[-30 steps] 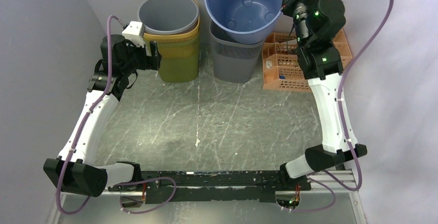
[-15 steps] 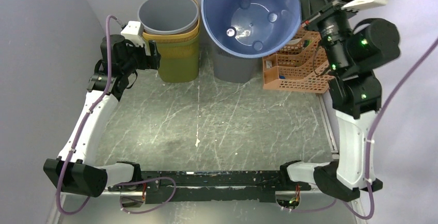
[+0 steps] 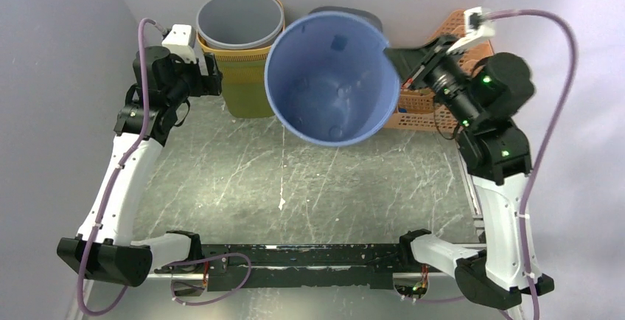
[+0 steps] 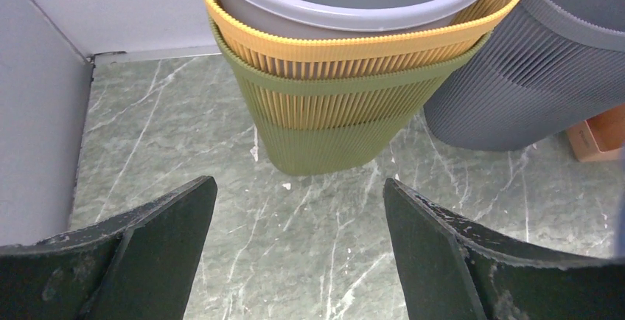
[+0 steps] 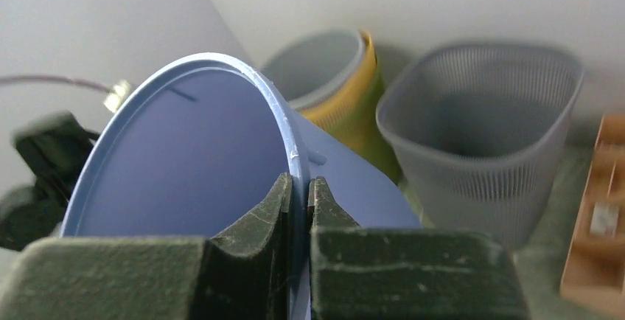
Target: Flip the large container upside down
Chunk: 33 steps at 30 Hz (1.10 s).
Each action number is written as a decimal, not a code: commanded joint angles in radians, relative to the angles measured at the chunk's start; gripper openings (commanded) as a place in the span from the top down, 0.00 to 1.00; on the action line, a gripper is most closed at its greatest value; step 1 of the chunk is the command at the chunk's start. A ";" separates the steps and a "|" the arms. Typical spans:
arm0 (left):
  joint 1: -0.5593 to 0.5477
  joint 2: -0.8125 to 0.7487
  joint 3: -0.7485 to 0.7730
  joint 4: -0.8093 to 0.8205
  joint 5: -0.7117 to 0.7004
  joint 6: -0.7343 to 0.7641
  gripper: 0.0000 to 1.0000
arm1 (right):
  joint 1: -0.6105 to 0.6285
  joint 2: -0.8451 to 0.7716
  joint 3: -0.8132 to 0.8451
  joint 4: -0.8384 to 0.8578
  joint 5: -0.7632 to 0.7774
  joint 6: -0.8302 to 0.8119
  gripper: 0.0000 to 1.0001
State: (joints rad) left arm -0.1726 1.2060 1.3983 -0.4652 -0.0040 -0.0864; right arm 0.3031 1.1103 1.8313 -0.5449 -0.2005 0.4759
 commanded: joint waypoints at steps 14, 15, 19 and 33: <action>-0.007 -0.023 0.052 -0.067 -0.045 -0.013 0.04 | 0.059 -0.101 -0.595 0.154 -0.105 0.043 1.00; -0.006 -0.024 0.045 -0.065 -0.047 -0.011 0.05 | 0.071 -0.096 -0.611 0.160 -0.094 0.041 1.00; -0.006 -0.023 0.028 -0.059 -0.056 0.000 0.04 | 0.113 -0.075 -0.668 0.201 -0.079 0.055 1.00; -0.007 0.007 -0.007 -0.033 -0.048 0.004 0.05 | 0.182 0.012 -0.600 0.090 0.173 -0.135 0.53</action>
State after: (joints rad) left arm -0.1730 1.2007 1.4147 -0.5201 -0.0414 -0.0856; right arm 0.4686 1.1141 1.1477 -0.4290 -0.1131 0.4248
